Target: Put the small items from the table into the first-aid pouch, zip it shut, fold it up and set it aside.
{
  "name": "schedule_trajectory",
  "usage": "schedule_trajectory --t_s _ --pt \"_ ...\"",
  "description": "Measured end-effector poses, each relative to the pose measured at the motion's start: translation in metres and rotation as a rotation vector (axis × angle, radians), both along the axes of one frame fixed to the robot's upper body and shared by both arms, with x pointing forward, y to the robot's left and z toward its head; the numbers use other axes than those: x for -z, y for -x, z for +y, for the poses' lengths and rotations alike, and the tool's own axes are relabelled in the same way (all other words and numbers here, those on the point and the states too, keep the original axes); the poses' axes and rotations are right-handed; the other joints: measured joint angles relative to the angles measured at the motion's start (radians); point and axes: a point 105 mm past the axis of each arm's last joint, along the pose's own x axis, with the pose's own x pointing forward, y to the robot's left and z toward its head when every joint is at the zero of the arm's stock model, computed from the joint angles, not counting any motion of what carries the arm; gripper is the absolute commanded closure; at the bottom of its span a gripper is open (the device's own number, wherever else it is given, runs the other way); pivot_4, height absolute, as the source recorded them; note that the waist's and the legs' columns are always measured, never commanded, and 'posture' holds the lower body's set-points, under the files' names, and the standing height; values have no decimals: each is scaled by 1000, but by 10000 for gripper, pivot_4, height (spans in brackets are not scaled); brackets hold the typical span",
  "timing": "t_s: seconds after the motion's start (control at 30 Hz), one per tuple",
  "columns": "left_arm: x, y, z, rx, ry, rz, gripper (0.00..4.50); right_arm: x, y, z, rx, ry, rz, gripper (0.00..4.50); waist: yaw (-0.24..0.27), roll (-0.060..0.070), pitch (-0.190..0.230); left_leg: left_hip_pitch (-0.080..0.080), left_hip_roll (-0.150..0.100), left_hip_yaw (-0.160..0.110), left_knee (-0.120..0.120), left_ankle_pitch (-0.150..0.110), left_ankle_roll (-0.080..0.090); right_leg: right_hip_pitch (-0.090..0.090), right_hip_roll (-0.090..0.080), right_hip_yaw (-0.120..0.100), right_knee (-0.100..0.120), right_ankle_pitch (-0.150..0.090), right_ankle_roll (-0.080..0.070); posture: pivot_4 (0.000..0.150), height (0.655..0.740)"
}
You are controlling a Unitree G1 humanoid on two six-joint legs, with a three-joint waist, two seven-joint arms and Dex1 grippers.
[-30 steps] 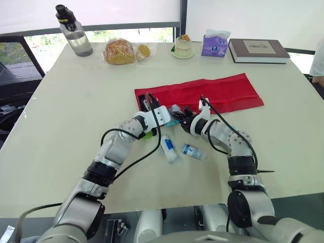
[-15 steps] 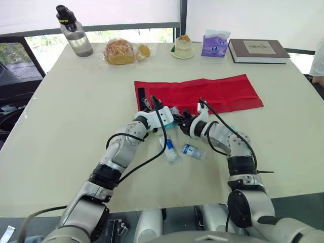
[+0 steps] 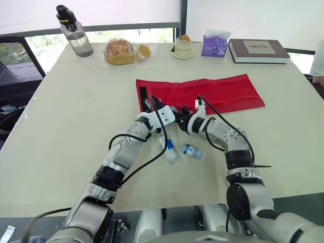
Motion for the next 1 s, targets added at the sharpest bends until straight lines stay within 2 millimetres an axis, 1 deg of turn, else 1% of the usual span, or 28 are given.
schedule_trajectory --t_s 0.17,0.27,0.4,0.43,0.47,0.5,0.53,0.57,0.6,0.63,0.77,0.87,1.0 --pt "1 3 -9 39 21 12 44786 -2 -13 -11 87 -35 12 44366 0 0 0 0 0 0 0 0 0 0 0 0 0 0 0 1500 7400" --pt "1 3 -13 49 36 17 44786 -2 -14 -11 100 -29 5 44366 -1 0 0 0 0 0 0 0 0 0 0 0 0 0 0 1500 7400" --pt "1 3 -14 50 50 27 44786 -2 -14 -9 93 -4 -13 44366 -1 0 0 0 0 0 0 0 0 0 0 0 0 0 0 1500 7400" --pt "1 3 -13 48 61 32 45000 -2 -14 -9 92 6 -21 36377 -1 0 0 0 0 0 0 0 0 0 0 0 0 0 0 1500 7400" --pt "1 3 -13 49 63 33 45000 -2 -14 -9 92 8 -23 36377 -1 0 0 0 0 0 0 0 0 0 0 0 0 0 0 1500 7400" --pt "1 3 -13 49 64 34 45000 -2 -13 -9 92 10 -24 33781 -1 0 0 0 0 0 0 0 0 0 0 0 0 0 0 1500 7400" --pt "0 3 -15 56 78 39 45000 -3 -14 -10 92 18 -33 26882 -1 0 0 0 0 0 0 0 0 0 0 0 0 0 0 1500 7400" --pt "0 3 -15 57 79 38 45000 -3 -14 -10 93 20 -34 25963 -1 0 0 0 0 0 0 0 0 0 0 0 0 0 0 1500 7400" --pt "-1 2 -14 55 82 36 45000 -3 -14 -10 93 25 -37 24071 -1 0 0 0 0 0 0 0 0 0 0 0 0 0 0 1500 7400" --pt "-2 2 -14 53 84 35 45000 -4 -13 -10 92 26 -39 19687 -1 0 0 0 0 0 0 0 0 0 0 0 0 0 0 1500 7400" --pt "-6 -2 -9 36 101 31 45000 -9 -10 -8 63 42 -70 19687 -2 0 0 0 0 0 0 0 0 0 0 0 0 0 0 1500 7400" --pt "-4 -3 -8 24 140 53 45000 -15 -4 -4 23 52 -104 19687 -1 0 0 0 0 0 0 0 0 0 0 0 0 0 0 1500 7400" --pt "0 -4 -10 24 162 78 45000 -10 -1 -5 13 74 -105 19687 0 0 0 0 0 0 0 0 0 0 0 0 0 0 0 1500 7400"
